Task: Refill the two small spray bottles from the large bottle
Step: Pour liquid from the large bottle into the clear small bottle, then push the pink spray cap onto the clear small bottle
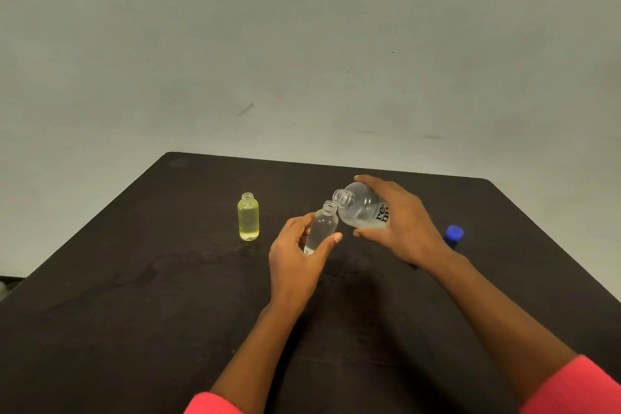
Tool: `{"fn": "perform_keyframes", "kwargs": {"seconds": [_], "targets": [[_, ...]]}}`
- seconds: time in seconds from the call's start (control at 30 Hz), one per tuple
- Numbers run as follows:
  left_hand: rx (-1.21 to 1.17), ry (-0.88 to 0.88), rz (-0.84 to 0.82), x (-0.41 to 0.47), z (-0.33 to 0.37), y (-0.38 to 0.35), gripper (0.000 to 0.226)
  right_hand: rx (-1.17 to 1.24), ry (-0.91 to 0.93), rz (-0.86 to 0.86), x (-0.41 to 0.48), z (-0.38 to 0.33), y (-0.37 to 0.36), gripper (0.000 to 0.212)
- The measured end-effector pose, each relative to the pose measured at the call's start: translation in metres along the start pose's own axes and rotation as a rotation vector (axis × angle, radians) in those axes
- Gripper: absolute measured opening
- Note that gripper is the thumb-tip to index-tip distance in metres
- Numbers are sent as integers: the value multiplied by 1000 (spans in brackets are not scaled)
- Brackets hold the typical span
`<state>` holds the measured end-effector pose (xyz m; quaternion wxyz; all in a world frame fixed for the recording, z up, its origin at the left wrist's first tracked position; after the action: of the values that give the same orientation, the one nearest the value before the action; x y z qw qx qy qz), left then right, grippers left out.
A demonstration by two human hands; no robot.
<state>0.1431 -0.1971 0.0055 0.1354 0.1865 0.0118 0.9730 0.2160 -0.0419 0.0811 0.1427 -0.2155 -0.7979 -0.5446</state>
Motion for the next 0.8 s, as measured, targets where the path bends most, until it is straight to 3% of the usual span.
{"fn": "perform_keyframes", "kwargs": {"seconds": [0.3,0.43,0.8], "targets": [[-26,40,5,0,-4,1,39,454,-244,222,-12,13,-27,66],[-30,66,15,1,-7,1,38,565,-318,303,-16,17,-40,67],[-33,138,63,7,-20,3,41,664,-269,350,-23,19,-53,70]]}}
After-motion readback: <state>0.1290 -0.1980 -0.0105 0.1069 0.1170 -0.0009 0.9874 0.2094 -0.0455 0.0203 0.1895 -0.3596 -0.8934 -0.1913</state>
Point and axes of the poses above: each hand's wrist, its own x-axis towards the middle knuckle, its own y-axis out of the back of the hand, z = x × y, the point moved 3 cm from there along x, towards the middle knuckle, and after that the axes turned 5 degrees about y, right-handed, at the moved point
